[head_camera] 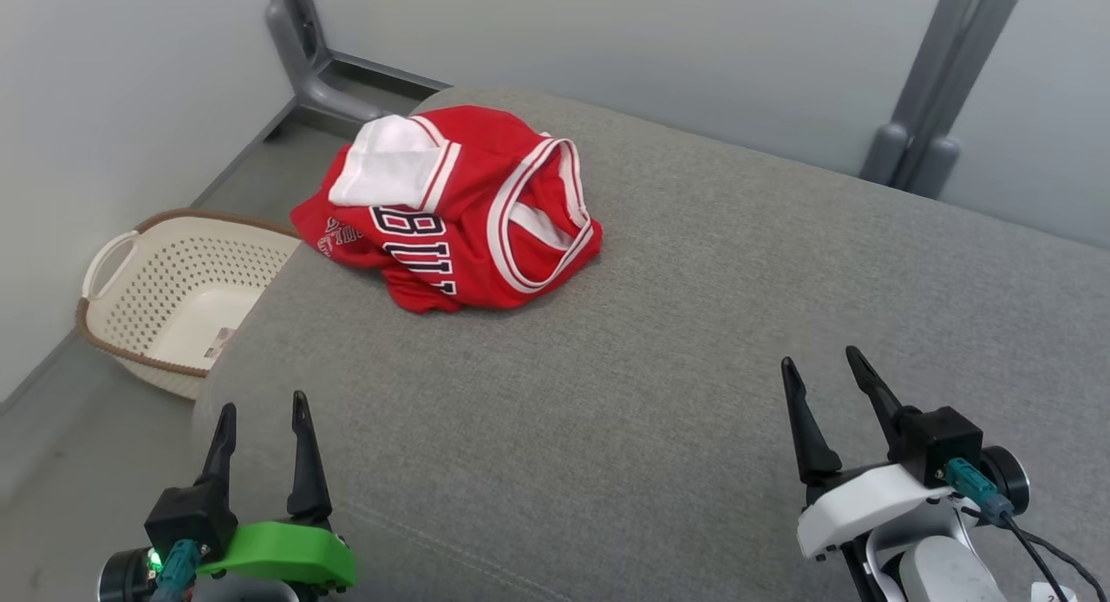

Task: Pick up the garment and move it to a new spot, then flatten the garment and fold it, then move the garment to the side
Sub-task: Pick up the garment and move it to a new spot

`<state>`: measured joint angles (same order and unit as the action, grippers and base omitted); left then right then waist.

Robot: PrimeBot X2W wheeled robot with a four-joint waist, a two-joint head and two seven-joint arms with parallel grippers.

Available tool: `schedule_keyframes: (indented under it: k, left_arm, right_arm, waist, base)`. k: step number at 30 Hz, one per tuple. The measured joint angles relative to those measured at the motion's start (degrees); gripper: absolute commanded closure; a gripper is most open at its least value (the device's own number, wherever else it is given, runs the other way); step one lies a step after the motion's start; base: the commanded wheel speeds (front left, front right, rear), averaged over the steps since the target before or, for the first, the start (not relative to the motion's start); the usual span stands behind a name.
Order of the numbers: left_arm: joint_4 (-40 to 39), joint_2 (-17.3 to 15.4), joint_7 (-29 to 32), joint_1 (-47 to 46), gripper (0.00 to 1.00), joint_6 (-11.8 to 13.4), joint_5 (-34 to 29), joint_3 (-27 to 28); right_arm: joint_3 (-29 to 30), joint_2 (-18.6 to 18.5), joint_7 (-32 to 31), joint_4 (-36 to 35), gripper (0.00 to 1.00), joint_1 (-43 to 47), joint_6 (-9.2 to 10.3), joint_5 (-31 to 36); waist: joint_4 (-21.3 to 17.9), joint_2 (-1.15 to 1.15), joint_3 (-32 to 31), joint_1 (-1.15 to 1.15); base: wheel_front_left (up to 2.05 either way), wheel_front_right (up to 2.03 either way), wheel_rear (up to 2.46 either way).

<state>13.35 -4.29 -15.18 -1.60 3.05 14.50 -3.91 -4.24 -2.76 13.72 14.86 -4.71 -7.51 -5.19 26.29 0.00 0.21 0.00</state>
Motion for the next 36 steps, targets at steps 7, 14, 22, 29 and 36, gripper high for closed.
schedule_keyframes:
  k: [7, 14, 22, 29, 36]
  left_arm:
    - [-1.1, -0.1, 0.0, 0.8, 0.0, 0.5, 0.3, 0.4]
    - [-1.1, -0.1, 0.0, 0.9, 0.0, 0.6, 0.5, 0.4]
    - [3.3, -0.1, 4.4, -5.4, 0.0, -1.4, 3.2, -0.5]
    - [14.3, -0.1, 10.4, -21.2, 0.0, -4.2, 8.1, 0.2]
    - [27.6, -0.7, 13.4, -35.3, 0.0, -5.6, 13.9, 4.0]
  right_arm:
    - [-1.0, 0.0, 0.0, 0.3, 0.0, -0.7, 0.0, -0.1]
    - [-0.7, 0.0, 0.0, 0.9, 0.0, -1.4, 0.0, 0.2]
    - [-0.1, 0.0, 0.0, 0.3, 0.0, -1.4, 0.0, 1.0]
    - [-0.5, 0.0, -2.1, -2.0, 0.0, -2.5, 0.0, 3.1]
    - [-2.5, 0.0, -4.7, -5.3, 0.0, -4.9, 0.0, 5.9]
  waist:
    - [3.4, 0.0, 0.1, 0.0]
    - [3.9, 0.0, 1.3, 0.0]
    - [3.4, 0.0, 1.6, 0.0]
    - [1.8, 0.0, 4.3, 0.0]
    - [-2.0, 0.0, 8.3, 0.0]
  base:
    - [0.0, 0.0, 0.0]
    - [0.0, 0.0, 0.0]
    - [0.0, 0.0, 0.0]
    - [0.0, 0.0, 0.0]
    - [0.0, 0.0, 0.0]
